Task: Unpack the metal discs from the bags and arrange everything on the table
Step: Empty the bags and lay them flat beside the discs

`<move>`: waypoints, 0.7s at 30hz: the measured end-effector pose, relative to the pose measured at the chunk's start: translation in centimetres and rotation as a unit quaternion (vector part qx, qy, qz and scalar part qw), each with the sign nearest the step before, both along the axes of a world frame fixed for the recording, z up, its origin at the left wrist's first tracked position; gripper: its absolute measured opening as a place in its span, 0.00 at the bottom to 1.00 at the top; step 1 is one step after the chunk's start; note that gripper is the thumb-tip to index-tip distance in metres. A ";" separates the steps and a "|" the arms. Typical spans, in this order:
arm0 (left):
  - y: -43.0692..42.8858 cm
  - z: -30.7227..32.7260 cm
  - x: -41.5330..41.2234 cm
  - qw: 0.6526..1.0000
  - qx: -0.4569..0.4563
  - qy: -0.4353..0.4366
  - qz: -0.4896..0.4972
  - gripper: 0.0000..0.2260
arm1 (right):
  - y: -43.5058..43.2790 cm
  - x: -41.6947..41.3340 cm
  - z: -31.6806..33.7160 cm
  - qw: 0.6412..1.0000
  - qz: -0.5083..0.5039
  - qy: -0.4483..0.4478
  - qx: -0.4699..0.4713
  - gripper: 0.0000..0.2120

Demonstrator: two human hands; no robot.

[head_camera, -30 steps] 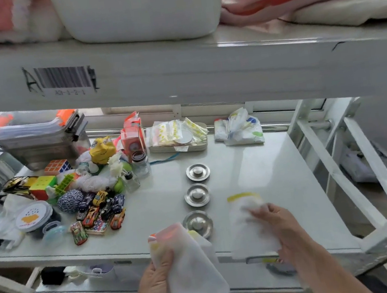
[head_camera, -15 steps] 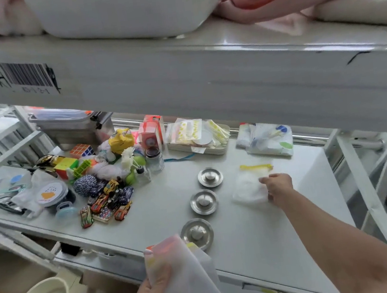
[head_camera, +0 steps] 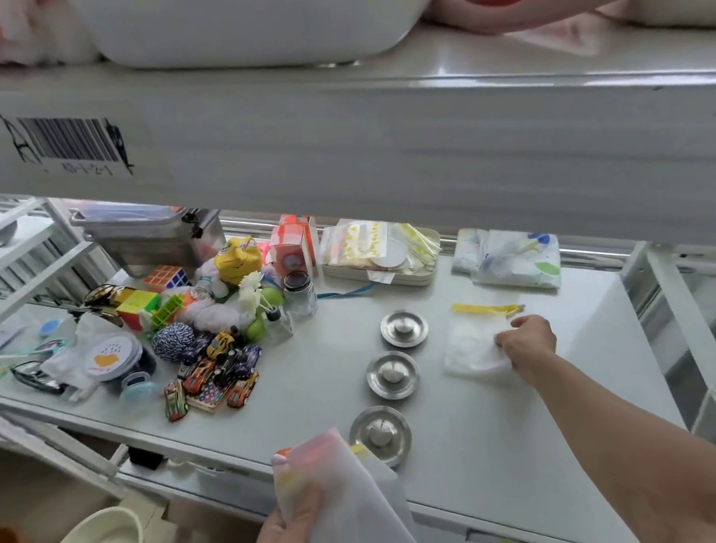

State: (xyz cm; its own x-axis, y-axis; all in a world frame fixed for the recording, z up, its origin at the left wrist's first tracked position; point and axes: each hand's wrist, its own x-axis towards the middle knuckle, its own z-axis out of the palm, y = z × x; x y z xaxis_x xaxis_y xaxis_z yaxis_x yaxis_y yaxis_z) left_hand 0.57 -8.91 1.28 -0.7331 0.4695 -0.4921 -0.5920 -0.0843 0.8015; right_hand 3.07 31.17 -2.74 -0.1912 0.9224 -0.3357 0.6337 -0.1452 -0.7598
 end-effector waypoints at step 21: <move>0.9 2.5 0.2 0.987 0.111 -0.068 -0.089 0.32 | -27.7 9.8 5.4 0.951 0.192 0.242 0.024 0.08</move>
State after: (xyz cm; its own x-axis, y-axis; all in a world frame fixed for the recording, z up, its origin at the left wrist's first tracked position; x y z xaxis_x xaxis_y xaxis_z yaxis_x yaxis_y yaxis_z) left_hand 0.76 -8.01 3.76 -0.5631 0.6930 -0.4502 -0.7142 -0.1340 0.6870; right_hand 12.83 3.45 2.68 -0.6379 0.7656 -0.0829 0.2083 0.0678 -0.9757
